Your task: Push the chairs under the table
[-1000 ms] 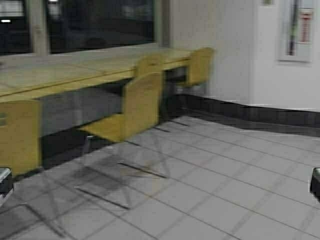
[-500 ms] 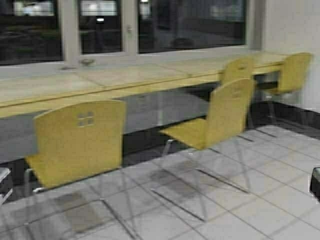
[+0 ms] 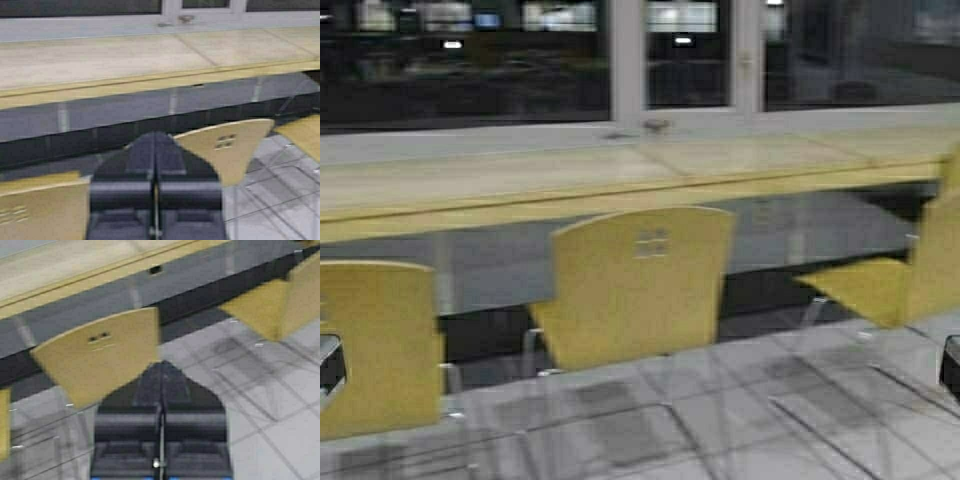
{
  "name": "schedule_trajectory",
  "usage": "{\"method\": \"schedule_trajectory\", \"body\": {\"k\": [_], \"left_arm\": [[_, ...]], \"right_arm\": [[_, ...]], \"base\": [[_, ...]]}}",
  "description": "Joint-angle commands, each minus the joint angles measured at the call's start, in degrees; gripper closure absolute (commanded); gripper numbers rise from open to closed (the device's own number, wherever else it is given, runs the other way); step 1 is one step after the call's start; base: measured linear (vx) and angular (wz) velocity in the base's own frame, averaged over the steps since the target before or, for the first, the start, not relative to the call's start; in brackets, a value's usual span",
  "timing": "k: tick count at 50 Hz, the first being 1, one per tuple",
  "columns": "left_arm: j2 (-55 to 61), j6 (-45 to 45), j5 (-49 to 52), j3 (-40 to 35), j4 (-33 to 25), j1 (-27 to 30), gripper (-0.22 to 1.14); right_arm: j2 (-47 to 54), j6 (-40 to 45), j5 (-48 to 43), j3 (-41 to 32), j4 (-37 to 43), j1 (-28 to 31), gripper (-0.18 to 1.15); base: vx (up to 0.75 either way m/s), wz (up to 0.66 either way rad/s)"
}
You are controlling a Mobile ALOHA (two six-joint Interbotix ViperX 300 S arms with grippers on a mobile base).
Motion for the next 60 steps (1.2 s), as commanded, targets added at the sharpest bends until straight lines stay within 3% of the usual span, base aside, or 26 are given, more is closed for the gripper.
{"method": "schedule_trajectory", "body": {"k": [1,9,60], "left_arm": [[0.1,-0.2,-0.3,-0.4,0.2,0.1,0.89],[0.0,-0.7,-0.2,-0.4,0.1,0.1,0.89],[2.6,-0.4,-1.9,-1.0,0.0,0.2,0.89]], "right_arm": [[0.1,0.2,-0.1,-1.0,0.1,1.4,0.92],[0.1,-0.1,-0.1,-1.5,-0.2,3.6,0.92],[4.3,0.6,0.5,-3.1,0.1,4.3,0.92]], "base": [[0.08,0.48],[0.07,0.46],[0.09,0.32]]}}
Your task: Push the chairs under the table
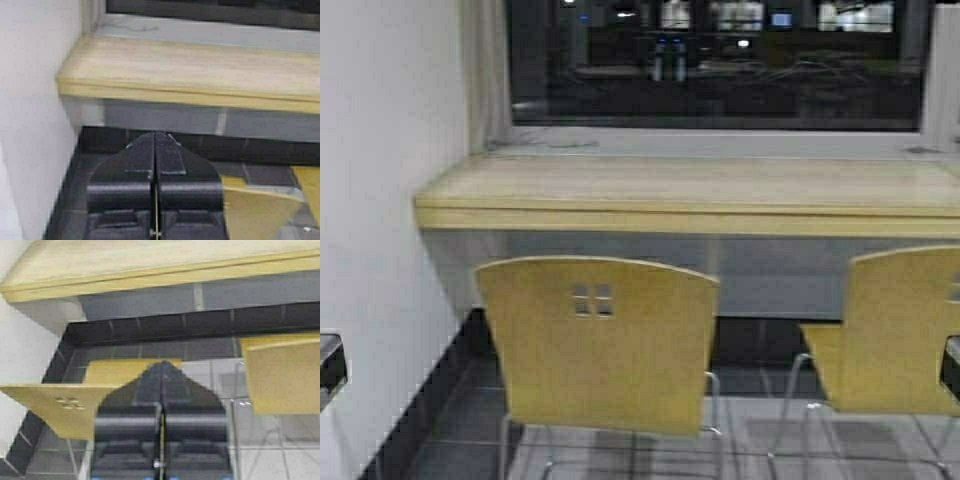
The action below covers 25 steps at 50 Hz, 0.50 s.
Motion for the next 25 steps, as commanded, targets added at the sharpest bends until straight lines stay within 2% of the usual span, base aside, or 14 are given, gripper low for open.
{"method": "schedule_trajectory", "body": {"k": [1,6,15,25], "left_arm": [[2.0,-0.9,-1.2,-1.1,-0.1,0.1,0.89],[4.8,-3.3,-0.4,-0.5,-1.7,0.1,0.89],[13.8,-15.6,8.3,-0.4,-16.3,-0.7,0.89],[26.4,-18.8,5.3,-0.4,-19.3,-6.5,0.89]], "right_arm": [[0.2,0.3,0.6,-0.8,0.3,0.1,0.92],[0.5,2.2,5.4,-0.8,0.8,0.3,0.91],[2.9,10.0,11.4,-0.8,5.4,3.7,0.91],[10.1,17.1,9.3,-0.4,9.5,6.3,0.90]], "base": [[0.17,0.24],[0.19,0.24],[0.20,0.19],[0.19,0.12]]}}
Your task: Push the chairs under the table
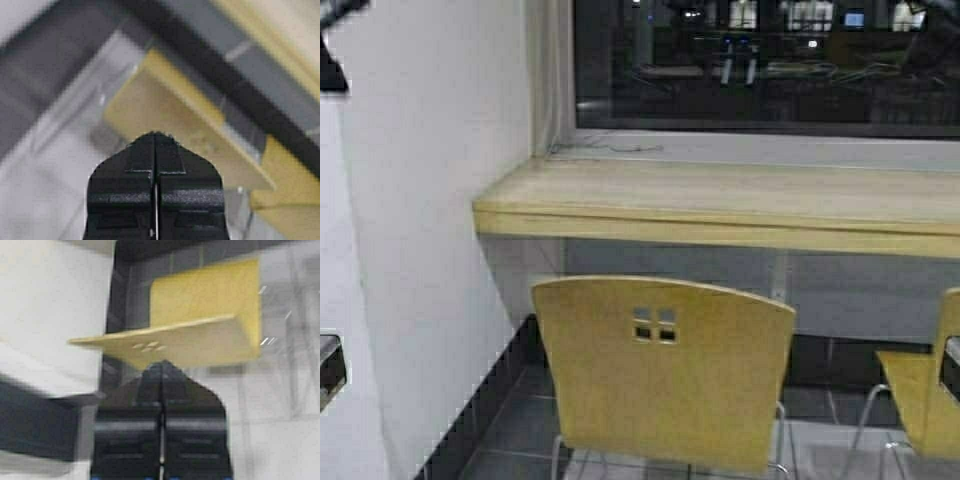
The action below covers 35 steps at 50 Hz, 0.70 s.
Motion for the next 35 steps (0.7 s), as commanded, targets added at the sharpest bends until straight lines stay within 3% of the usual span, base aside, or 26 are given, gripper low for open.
{"method": "schedule_trajectory", "body": {"k": [1,11,22,35], "left_arm": [[7.8,-0.6,-2.6,-1.1,-1.9,-3.5,0.89],[22.1,-3.0,-7.0,-5.1,-7.6,-5.8,0.87],[37.2,-6.5,-7.8,-10.8,-12.5,-11.2,0.81],[47.3,-10.0,-7.4,-18.2,-13.4,-14.4,0.36]], "right_arm": [[5.0,3.0,-2.2,-0.5,2.1,1.0,0.90],[17.1,6.2,-6.9,-2.1,6.6,1.0,0.88],[31.6,7.4,-9.8,-7.3,8.3,1.2,0.63],[44.6,11.4,-10.5,-14.9,9.6,3.2,0.34]], "base": [[0.17,0.10],[0.15,0.06],[0.13,0.01],[0.14,0.01]]}}
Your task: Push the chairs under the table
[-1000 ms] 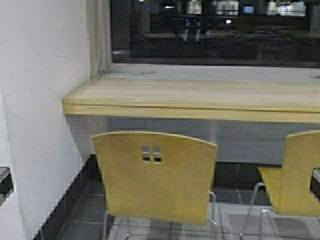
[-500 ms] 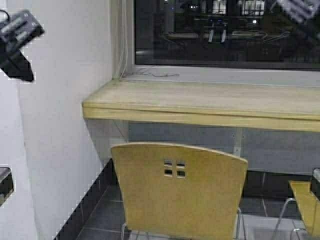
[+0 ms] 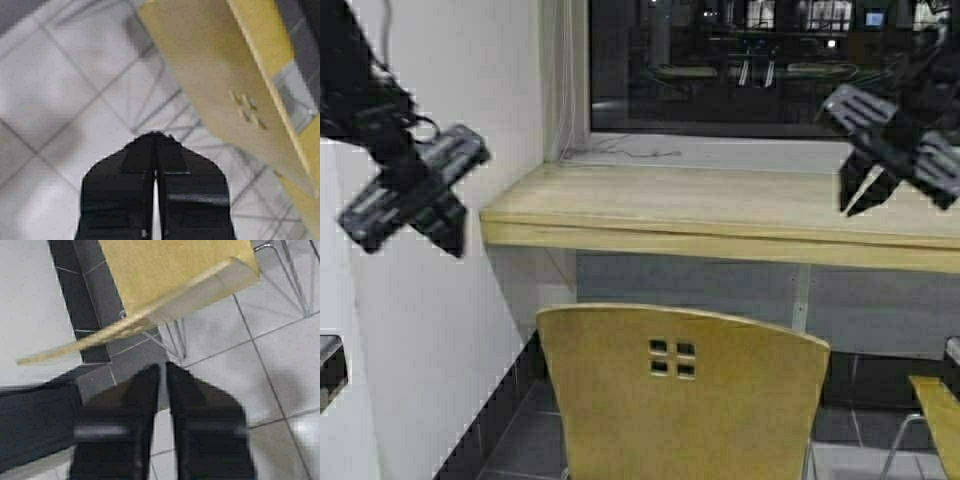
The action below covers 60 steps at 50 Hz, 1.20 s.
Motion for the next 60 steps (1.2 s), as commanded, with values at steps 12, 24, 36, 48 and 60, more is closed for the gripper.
{"method": "schedule_trajectory", "body": {"k": [12,24,36,48,60], "left_arm": [[5.0,-4.3,0.1,-4.0,-4.0,-0.7,0.14],[6.9,-7.7,-0.6,-4.6,-8.9,-4.0,0.14],[10.8,-8.3,-0.9,-6.3,-9.8,-4.7,0.14],[15.2,-8.8,-1.1,-7.7,-11.3,-4.7,0.13],[17.7,-9.7,0.6,-12.3,-13.8,-4.7,0.13]], "right_arm": [[11.9,2.8,-3.3,-3.9,6.5,1.7,0.21],[17.2,5.0,-2.7,-4.3,16.3,5.4,0.19],[20.7,5.2,-1.3,-6.9,18.1,7.9,0.18],[21.0,5.5,2.1,-8.9,18.3,8.0,0.06],[24.2,8.5,4.8,-12.9,27.3,10.2,0.05]], "base": [[0.14,-0.11],[0.14,-0.15],[0.10,-0.01],[0.06,0.00],[0.02,-0.01]]}}
